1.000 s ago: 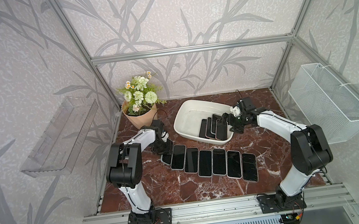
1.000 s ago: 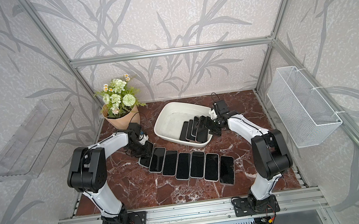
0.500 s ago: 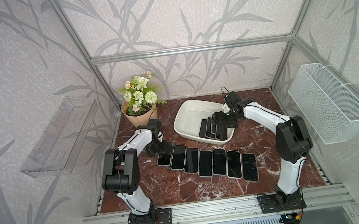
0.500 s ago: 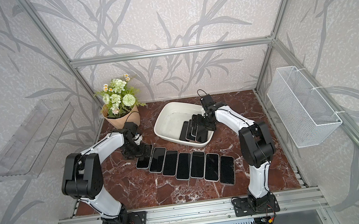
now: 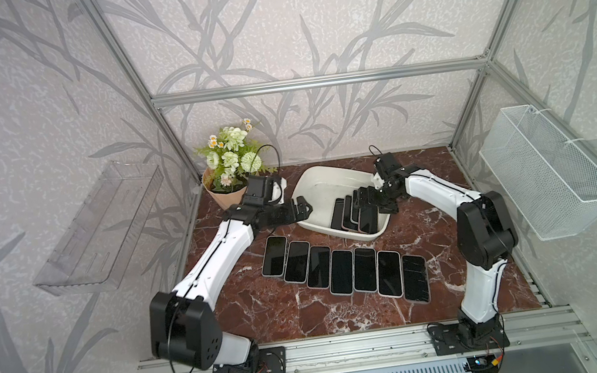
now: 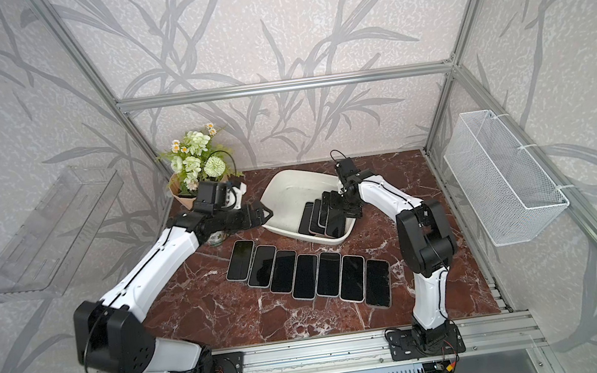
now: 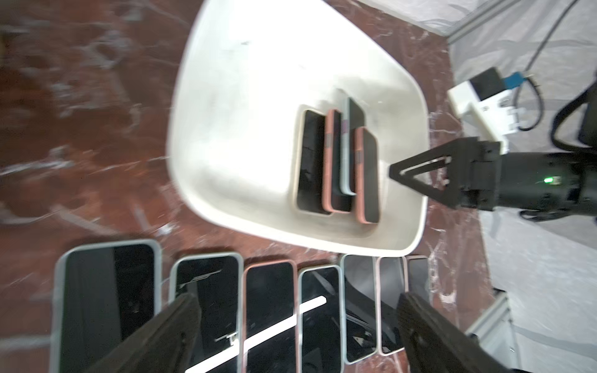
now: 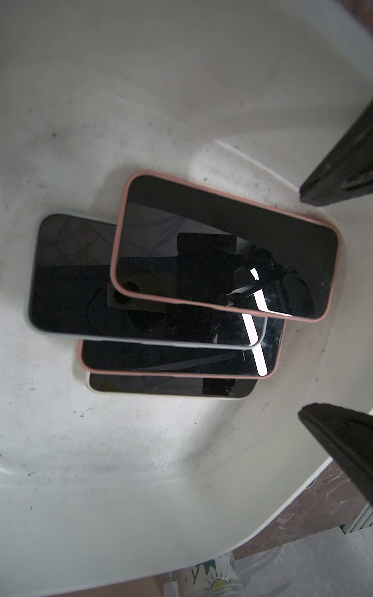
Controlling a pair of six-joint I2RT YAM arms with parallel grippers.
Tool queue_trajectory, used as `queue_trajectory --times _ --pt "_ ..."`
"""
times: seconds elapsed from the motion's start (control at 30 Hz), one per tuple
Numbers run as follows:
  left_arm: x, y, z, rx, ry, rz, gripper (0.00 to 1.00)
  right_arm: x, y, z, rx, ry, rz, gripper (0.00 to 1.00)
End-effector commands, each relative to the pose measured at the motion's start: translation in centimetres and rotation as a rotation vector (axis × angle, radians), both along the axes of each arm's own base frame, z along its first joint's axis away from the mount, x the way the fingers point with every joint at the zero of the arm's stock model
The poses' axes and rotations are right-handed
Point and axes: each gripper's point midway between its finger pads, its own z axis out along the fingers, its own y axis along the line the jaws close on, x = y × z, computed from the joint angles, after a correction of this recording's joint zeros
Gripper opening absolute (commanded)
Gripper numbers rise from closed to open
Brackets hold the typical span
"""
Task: Take the phone out of the storage box
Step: Pick up the phone from the storage box.
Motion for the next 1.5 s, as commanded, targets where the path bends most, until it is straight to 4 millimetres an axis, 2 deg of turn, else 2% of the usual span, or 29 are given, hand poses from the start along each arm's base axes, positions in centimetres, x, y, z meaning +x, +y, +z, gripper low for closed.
queue_trajectory --times 0.0,0.07,0.17,0.27,0.37,0.47,0.67,0.8,1.1,1.27,1.47 --pt "2.3 -5.1 -0.2 -0.112 0.019 -0.108 0.98 -0.6 -1.3 1.8 0.024 -0.039 -0.028 1.0" --pt "4.2 -6.7 -0.5 -0.116 0.016 -0.139 0.88 -1.1 -1.9 2.3 0.031 -0.053 -0.043 1.0" --pt "6.9 -8.2 -2.7 -0.086 0.054 -0.163 0.7 -2.0 -2.5 3.0 0.05 -0.077 -0.055 1.0" --pt "8.4 -9.7 -5.2 -0.058 0.11 -0.203 0.61 -3.0 -3.0 3.7 0.06 -0.099 -0.059 1.0" --pt "9.0 -10.8 -7.1 -0.012 0.134 -0.244 0.58 -3.5 -3.4 3.5 0.068 -0.091 -0.063 1.0" --pt "9.1 -11.7 -8.9 0.03 0.162 -0.285 0.55 -3.7 -3.5 3.3 0.081 -0.086 -0.066 1.0" --pt "8.6 -12.7 -11.7 0.071 0.216 -0.364 0.54 -4.0 -3.4 2.7 0.092 -0.072 -0.06 1.0" --pt "8.4 -12.6 -13.0 0.093 0.244 -0.384 0.54 -4.1 -3.3 2.5 0.098 -0.065 -0.056 1.0" --pt "7.5 -13.4 -14.7 0.115 0.283 -0.436 0.53 -3.9 -3.3 1.8 0.107 -0.052 -0.069 1.0" --pt "6.8 -14.2 -15.6 0.088 0.312 -0.461 0.42 -3.9 -3.5 1.5 0.114 -0.048 -0.083 1.0" --pt "6.7 -14.9 -15.8 0.043 0.328 -0.466 0.38 -3.8 -3.7 1.2 0.118 -0.044 -0.092 0.99"
